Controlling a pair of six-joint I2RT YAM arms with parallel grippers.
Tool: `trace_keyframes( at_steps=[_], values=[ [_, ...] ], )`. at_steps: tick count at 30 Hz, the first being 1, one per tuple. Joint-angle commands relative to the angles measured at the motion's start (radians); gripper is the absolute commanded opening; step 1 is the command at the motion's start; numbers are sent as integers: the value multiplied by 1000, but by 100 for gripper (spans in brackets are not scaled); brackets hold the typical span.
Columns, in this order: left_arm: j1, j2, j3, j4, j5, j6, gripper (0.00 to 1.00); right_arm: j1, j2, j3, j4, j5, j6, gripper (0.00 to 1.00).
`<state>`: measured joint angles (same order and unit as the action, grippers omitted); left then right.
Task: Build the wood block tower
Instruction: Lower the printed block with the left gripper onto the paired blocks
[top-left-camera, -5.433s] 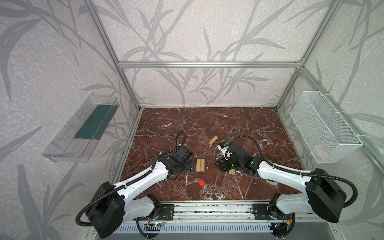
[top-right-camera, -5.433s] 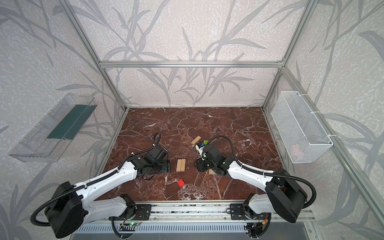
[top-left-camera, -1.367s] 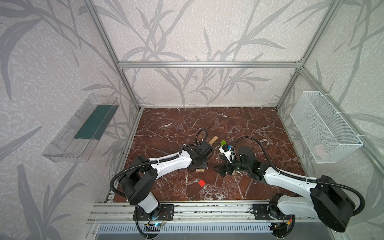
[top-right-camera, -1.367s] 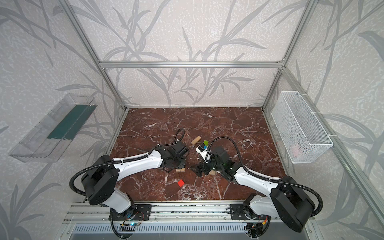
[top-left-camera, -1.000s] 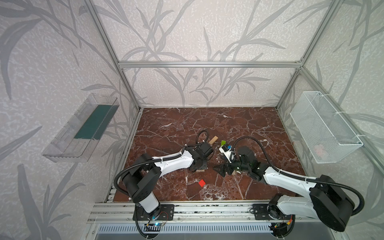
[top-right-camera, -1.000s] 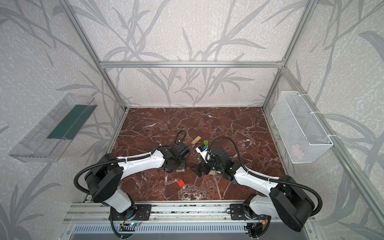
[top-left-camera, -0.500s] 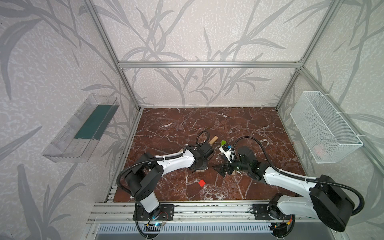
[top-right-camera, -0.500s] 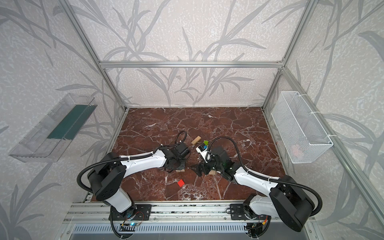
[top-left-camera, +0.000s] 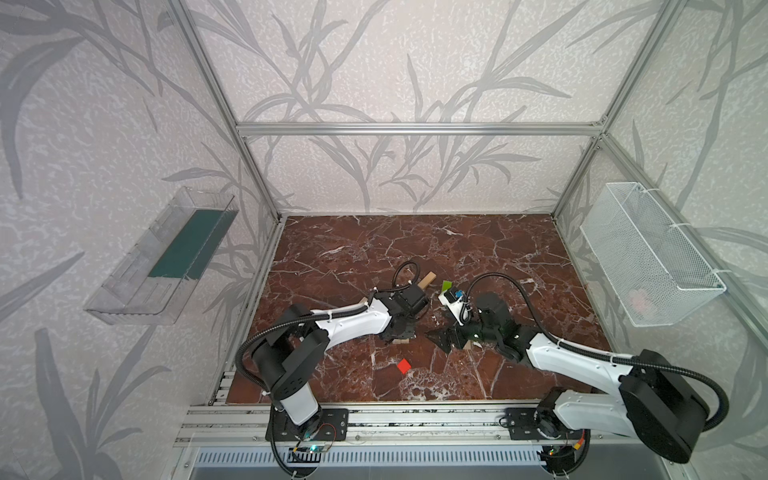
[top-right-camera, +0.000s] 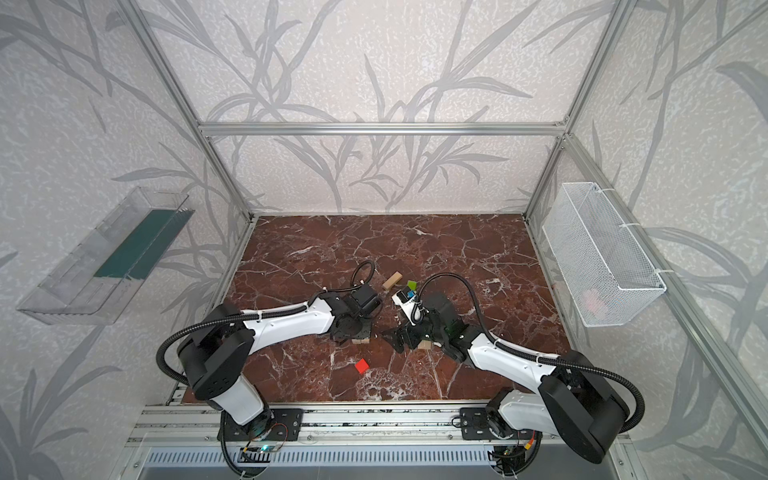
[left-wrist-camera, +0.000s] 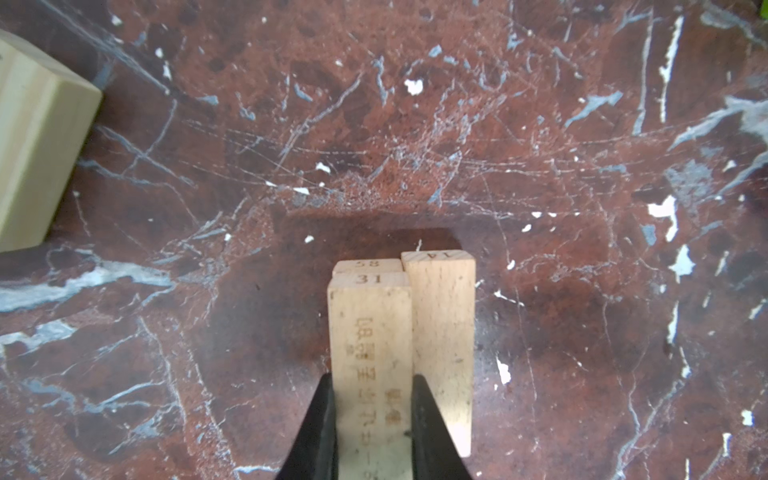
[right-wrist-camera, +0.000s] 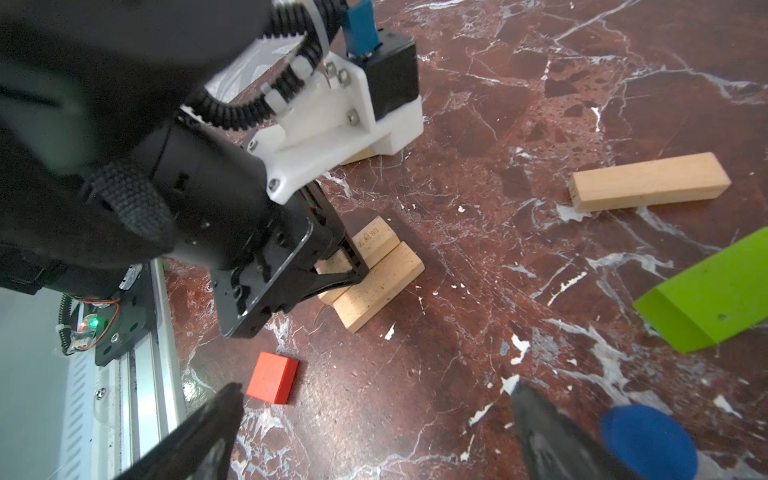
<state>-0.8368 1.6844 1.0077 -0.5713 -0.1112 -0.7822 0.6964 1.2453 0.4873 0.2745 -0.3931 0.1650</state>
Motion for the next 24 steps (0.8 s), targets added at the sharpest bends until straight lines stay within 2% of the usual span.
trace_keyframes(
  at_steps=[1, 9, 16, 24],
  values=[
    [-2, 16, 19, -17, -21, -15, 0, -5, -7, 22, -6, 9, 3, 99],
    [-3, 12, 20, -27, -28, -14, 1, -5, -9, 20, -8, 10, 3, 99],
    [-2, 6, 17, -26, -30, -17, 16, -6, -9, 20, -8, 10, 4, 99],
    [-2, -3, 19, -32, -33, -18, 26, -5, -10, 20, -6, 8, 5, 99]
  ],
)
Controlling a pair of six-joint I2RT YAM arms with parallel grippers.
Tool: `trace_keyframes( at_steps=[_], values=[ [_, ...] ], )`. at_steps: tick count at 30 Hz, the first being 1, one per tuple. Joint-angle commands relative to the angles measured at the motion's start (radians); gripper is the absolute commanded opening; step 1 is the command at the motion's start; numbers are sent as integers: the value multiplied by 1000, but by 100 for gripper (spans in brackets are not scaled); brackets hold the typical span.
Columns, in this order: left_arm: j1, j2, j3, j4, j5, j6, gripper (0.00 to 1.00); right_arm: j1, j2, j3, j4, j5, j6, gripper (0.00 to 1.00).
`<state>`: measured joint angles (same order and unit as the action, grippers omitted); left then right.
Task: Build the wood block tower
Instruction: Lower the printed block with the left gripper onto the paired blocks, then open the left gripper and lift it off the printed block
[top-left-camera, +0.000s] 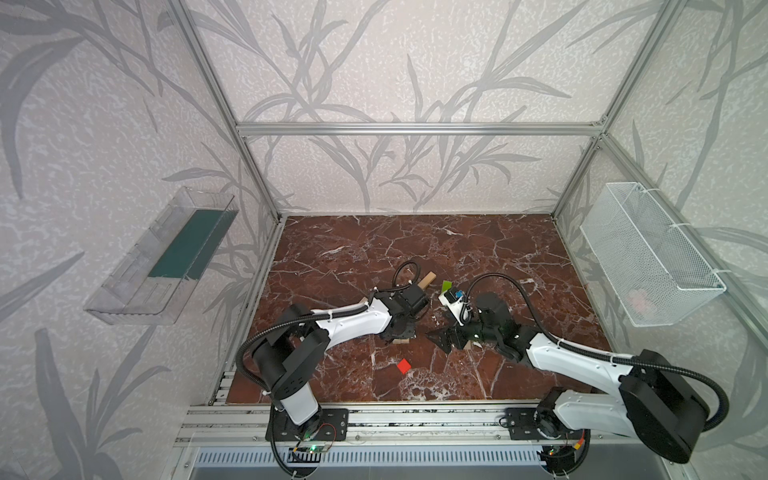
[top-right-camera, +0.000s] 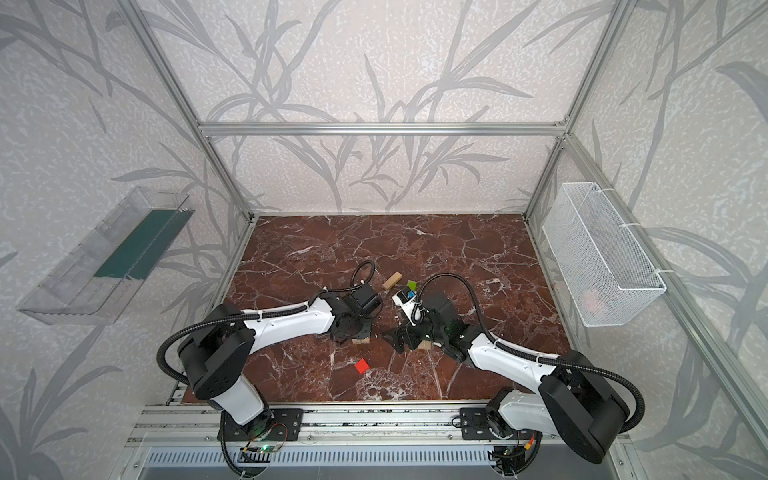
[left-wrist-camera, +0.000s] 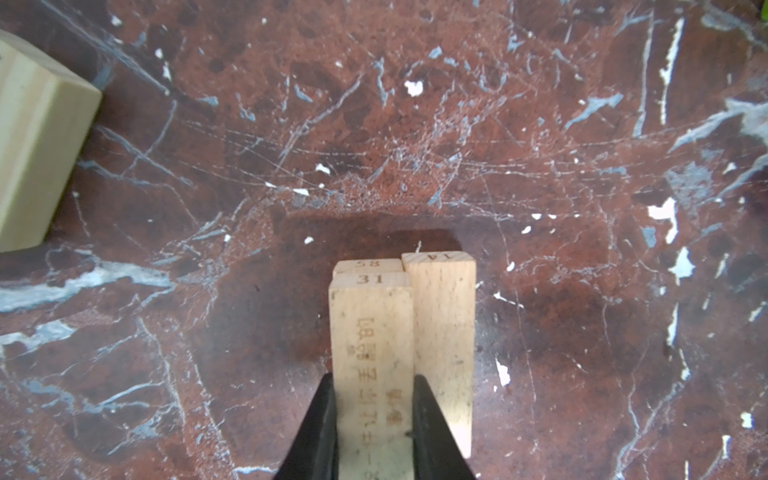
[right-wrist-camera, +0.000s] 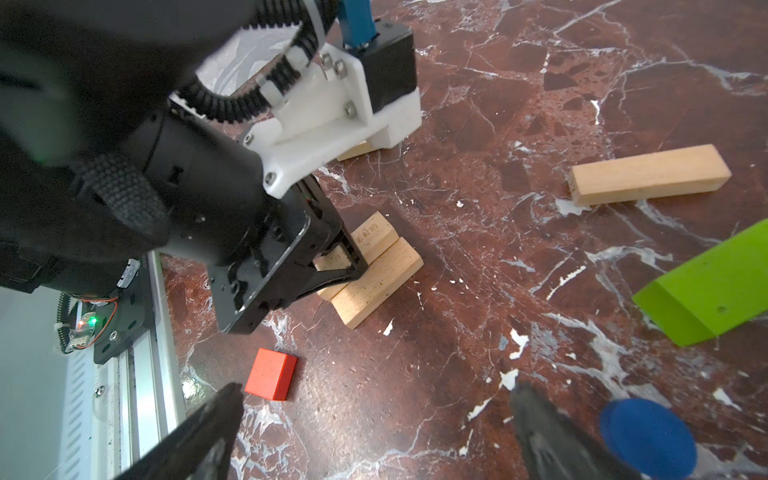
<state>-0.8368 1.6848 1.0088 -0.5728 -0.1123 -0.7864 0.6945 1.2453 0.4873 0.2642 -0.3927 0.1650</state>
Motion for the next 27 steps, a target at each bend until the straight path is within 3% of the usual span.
trace_keyframes(
  at_steps=[1, 10, 27],
  values=[
    [-2, -5, 18, -29, -32, -14, 27, -3, -9, 20, 4, 7, 4, 99],
    [-2, -26, 15, -42, -51, -17, 36, -4, -10, 20, 4, 8, 6, 99],
    [-2, -34, 10, -21, -30, -14, 32, -4, -12, 22, 0, 14, 7, 99]
  ],
)
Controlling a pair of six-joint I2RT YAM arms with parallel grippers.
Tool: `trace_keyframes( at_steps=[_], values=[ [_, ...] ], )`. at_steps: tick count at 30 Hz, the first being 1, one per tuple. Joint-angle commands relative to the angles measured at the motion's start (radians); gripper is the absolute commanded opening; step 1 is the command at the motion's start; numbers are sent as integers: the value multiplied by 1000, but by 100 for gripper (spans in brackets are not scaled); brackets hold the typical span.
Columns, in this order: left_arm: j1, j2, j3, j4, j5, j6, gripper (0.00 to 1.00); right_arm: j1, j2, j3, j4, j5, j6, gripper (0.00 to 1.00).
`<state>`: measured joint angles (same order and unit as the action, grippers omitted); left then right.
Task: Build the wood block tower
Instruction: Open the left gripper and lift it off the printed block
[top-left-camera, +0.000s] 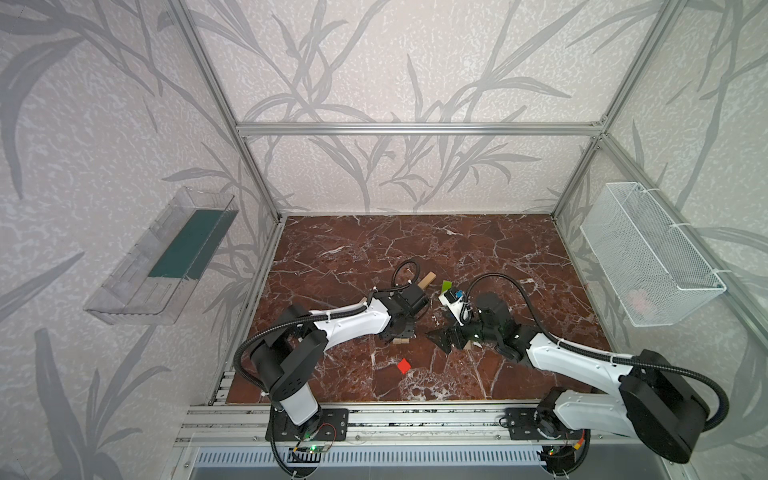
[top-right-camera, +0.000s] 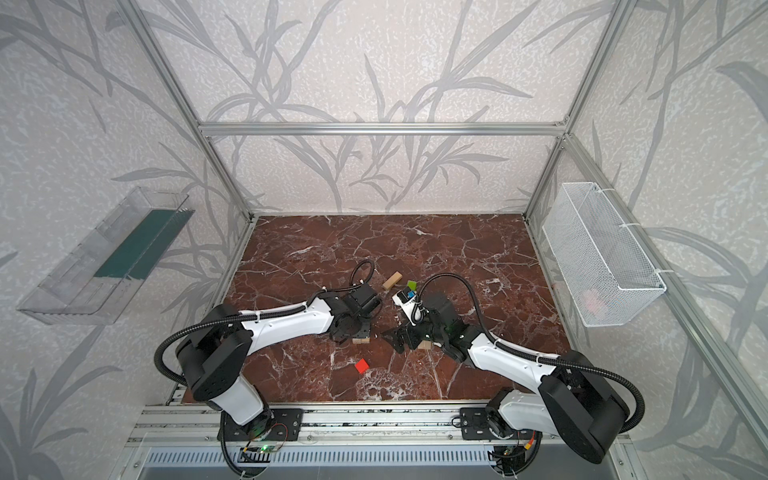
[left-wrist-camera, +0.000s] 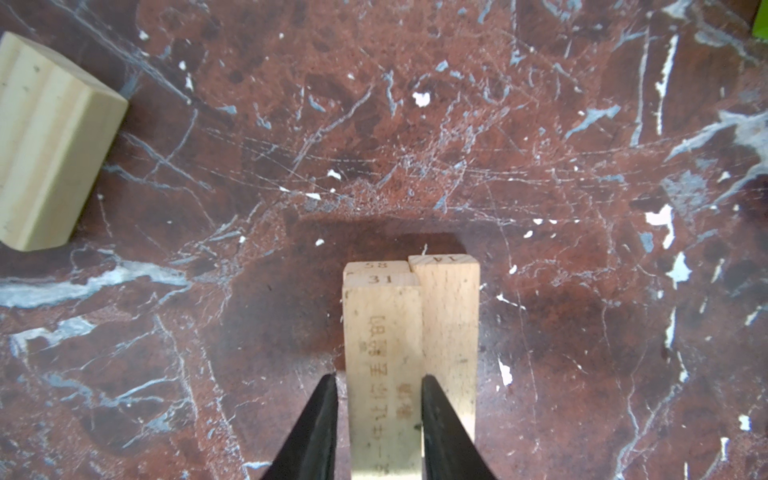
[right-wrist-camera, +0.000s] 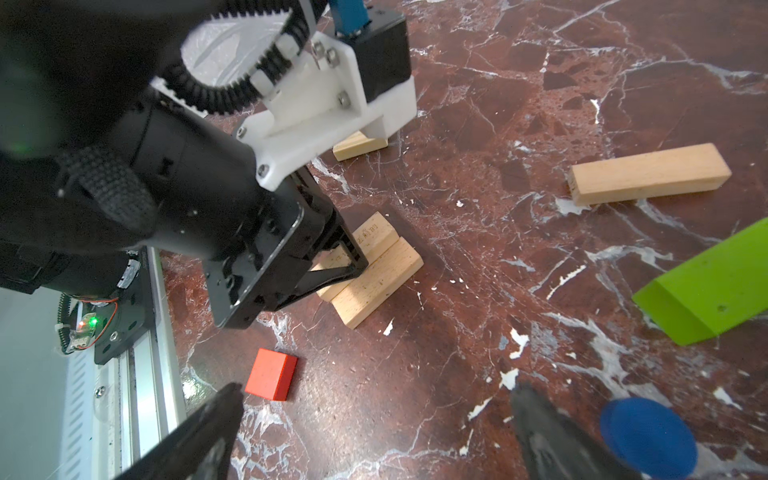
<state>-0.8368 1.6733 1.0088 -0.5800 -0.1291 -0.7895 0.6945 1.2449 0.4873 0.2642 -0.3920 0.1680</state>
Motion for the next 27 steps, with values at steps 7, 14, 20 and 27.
trace_keyframes(
  at_steps=[7, 14, 20, 27],
  values=[
    [-2, -24, 13, -15, -15, -7, 32, -4, -12, 22, -4, 17, 5, 99],
    [-2, -57, 34, -30, -14, 5, 39, -7, -10, 32, -29, 60, 28, 99],
    [1, -149, 40, -57, -58, 7, 47, -45, 3, 53, -86, 101, 97, 99],
    [8, -316, 18, -101, -138, 55, 59, -47, -14, 138, -261, 226, 198, 99]
  ],
)
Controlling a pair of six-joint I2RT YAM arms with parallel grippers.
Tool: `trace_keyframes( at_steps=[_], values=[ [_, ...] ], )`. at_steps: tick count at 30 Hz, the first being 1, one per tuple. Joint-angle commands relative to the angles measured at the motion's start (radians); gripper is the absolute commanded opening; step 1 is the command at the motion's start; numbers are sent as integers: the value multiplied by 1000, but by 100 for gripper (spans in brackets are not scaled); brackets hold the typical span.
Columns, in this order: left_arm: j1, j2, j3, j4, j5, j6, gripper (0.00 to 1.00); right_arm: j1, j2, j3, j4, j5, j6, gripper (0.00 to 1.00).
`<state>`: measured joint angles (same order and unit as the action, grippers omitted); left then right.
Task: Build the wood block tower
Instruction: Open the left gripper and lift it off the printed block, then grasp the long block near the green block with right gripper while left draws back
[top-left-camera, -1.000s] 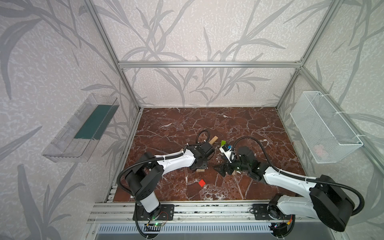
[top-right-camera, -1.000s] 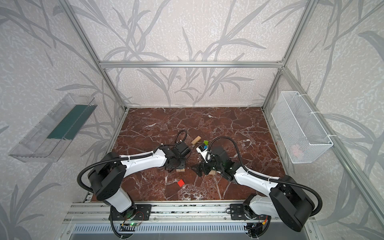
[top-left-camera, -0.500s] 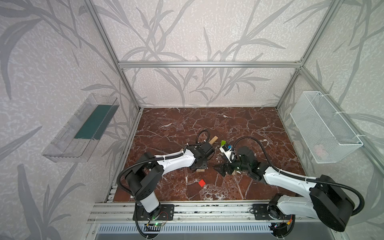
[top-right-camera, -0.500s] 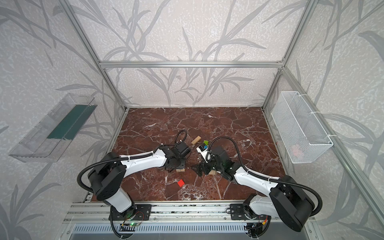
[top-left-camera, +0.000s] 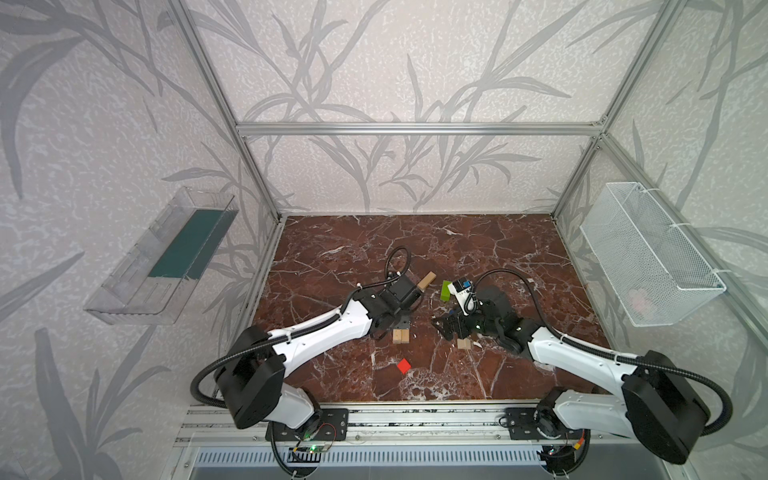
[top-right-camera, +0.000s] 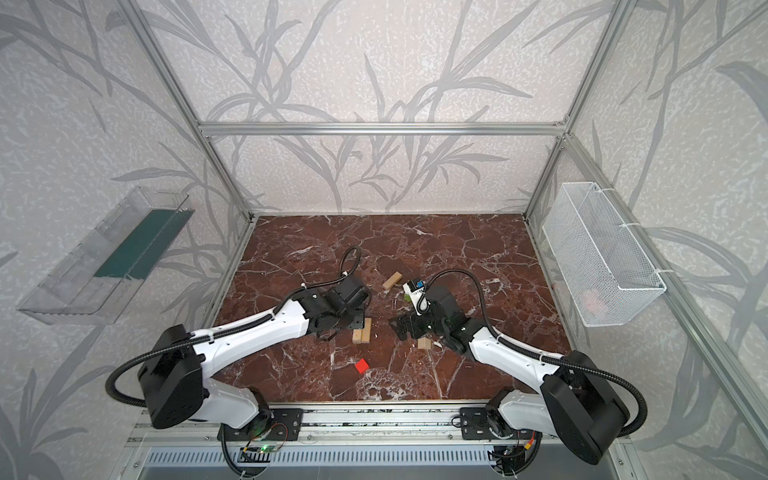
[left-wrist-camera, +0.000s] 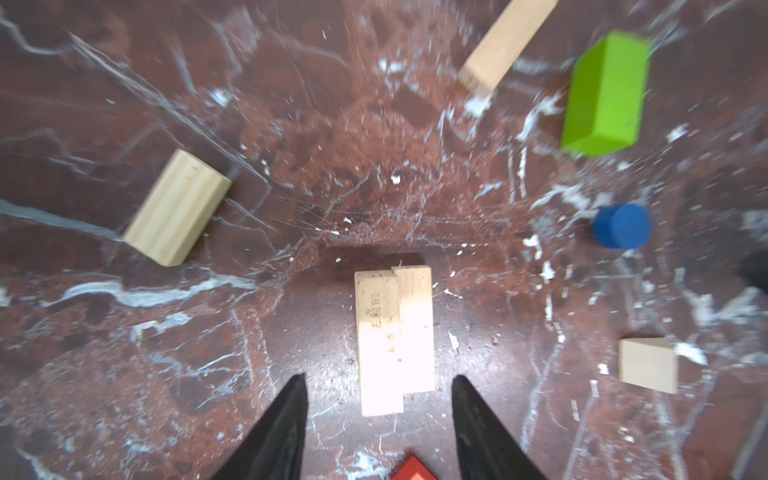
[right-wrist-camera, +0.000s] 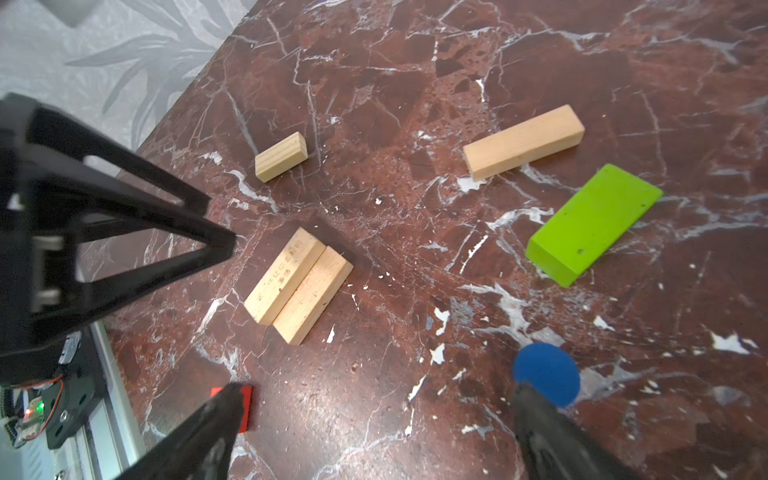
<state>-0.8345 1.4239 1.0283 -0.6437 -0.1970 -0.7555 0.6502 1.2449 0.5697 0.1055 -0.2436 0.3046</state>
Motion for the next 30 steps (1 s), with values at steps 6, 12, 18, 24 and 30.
trace_keyframes(
  at_steps=[6, 12, 18, 24, 30],
  values=[
    [51, -230, -94, 81, -53, 65, 76, 8, 47, 202, -288, 148, 117, 100],
    [127, -306, -218, 230, -28, 77, 86, 31, 128, 351, -435, 317, 226, 97],
    [166, -298, -355, 444, -4, 107, 97, 75, 272, 529, -524, 455, 280, 93],
    [179, -309, -468, 599, -6, 165, 100, 111, 454, 693, -571, 491, 392, 87],
    [182, -310, -531, 718, 19, 197, 100, 141, 653, 849, -591, 569, 470, 82]
  ],
)
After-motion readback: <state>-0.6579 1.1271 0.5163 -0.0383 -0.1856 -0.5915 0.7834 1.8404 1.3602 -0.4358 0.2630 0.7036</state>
